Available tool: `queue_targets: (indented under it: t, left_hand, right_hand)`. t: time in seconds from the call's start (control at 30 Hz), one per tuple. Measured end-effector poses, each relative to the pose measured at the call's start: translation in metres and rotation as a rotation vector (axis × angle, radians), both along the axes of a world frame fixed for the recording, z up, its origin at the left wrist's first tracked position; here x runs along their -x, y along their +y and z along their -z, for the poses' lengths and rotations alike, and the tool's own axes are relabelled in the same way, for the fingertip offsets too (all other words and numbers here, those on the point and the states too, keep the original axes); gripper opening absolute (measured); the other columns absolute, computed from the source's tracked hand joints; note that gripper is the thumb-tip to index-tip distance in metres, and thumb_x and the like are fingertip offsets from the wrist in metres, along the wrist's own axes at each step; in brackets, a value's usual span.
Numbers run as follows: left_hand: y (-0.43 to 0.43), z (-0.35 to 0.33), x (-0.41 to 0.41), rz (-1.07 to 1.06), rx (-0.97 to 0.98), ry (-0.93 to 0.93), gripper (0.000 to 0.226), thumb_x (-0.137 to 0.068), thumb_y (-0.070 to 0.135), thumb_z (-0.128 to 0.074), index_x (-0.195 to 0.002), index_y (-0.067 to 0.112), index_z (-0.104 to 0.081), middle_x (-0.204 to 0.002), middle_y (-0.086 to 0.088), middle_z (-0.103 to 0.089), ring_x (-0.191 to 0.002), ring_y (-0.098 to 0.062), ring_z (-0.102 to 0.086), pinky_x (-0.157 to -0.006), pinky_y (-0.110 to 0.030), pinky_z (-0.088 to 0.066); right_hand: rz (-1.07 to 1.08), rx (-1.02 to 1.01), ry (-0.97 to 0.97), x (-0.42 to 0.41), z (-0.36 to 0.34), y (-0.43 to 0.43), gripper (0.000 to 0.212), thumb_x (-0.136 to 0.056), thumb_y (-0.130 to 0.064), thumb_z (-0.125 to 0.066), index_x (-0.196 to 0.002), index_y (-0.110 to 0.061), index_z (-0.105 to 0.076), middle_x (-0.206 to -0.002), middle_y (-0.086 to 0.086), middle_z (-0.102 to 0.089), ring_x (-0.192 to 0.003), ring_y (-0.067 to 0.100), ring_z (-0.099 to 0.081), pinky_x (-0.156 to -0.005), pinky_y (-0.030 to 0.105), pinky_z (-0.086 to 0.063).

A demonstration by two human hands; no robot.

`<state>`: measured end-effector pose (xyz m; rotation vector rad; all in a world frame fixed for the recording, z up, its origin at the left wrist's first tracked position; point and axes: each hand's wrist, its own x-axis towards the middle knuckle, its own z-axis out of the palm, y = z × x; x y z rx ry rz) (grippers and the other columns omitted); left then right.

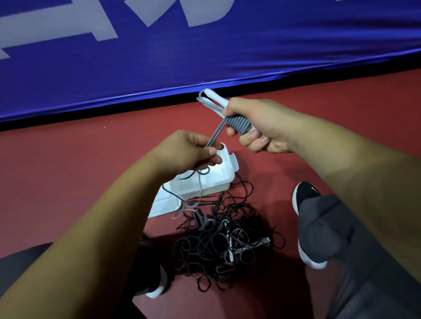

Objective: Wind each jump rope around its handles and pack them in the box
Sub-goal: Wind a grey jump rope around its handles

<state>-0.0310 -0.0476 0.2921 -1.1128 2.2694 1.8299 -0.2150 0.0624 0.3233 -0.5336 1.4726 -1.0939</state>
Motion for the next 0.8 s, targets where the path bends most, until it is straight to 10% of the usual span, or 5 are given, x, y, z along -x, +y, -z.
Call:
queue_targets:
  t: [0.27, 0.6, 0.8]
  left_hand:
    - [-0.008, 0.004, 0.000, -0.166, -0.200, 0.185, 0.012, -0.103, 0.015, -0.065, -0.103, 0.008, -0.075, -0.085, -0.009, -0.071, -0.094, -0.026, -0.068, -0.090, -0.034, -0.061]
    - [-0.019, -0.003, -0.006, -0.018, 0.347, 0.076, 0.013, -0.085, 0.022, -0.087, -0.097, 0.026, -0.084, -0.090, 0.000, -0.081, -0.086, -0.020, -0.075, -0.091, -0.049, -0.062]
    - [-0.012, -0.013, -0.004, -0.008, 0.383, 0.206, 0.018, -0.089, -0.011, -0.067, -0.095, 0.004, -0.075, -0.087, -0.010, -0.077, -0.068, -0.006, -0.067, -0.064, -0.020, -0.052]
  right_hand:
    - [-0.035, 0.081, -0.176, 0.002, -0.010, 0.001, 0.020, -0.100, -0.034, -0.057, -0.097, -0.015, -0.051, -0.076, 0.003, -0.055, -0.044, 0.007, -0.025, -0.031, 0.017, -0.019]
    - [-0.313, 0.005, -0.248, -0.003, -0.016, 0.013, 0.030, -0.097, -0.034, -0.051, -0.088, -0.006, -0.057, -0.067, 0.006, -0.055, -0.037, 0.004, -0.029, -0.037, 0.017, -0.008]
    - [-0.622, -0.174, -0.256, -0.011, -0.009, 0.020, 0.047, -0.088, -0.037, -0.054, -0.112, 0.001, -0.070, -0.067, 0.012, -0.060, -0.034, 0.004, -0.029, -0.038, 0.015, -0.010]
